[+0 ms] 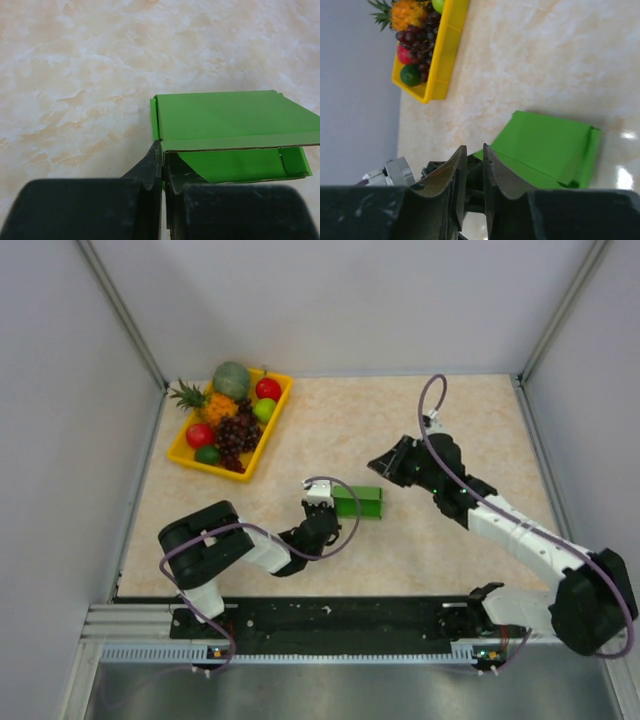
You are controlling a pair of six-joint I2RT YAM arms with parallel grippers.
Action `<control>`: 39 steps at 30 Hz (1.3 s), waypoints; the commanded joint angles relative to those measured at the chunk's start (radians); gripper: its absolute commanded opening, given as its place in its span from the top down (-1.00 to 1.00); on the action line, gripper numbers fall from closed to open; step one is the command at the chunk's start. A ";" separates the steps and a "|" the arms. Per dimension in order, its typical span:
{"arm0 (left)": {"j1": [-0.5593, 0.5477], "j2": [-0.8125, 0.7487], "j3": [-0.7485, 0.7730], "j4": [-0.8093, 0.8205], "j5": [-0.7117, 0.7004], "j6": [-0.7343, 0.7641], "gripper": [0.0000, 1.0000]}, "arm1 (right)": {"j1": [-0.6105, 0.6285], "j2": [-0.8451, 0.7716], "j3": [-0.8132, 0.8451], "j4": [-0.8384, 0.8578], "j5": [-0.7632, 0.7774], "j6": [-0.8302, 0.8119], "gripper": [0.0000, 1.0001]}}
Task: Fold the paper box
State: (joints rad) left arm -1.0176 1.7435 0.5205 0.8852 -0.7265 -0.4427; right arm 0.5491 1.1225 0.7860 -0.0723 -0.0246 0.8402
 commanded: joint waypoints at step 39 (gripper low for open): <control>0.267 -0.822 -0.053 -0.726 0.989 -0.243 0.31 | 0.023 0.697 -0.335 0.985 -0.294 0.232 0.81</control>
State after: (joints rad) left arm -0.8871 0.8074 0.4339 0.0875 0.0441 -0.6250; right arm 0.5812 1.7828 0.4839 0.8833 -0.3355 1.1362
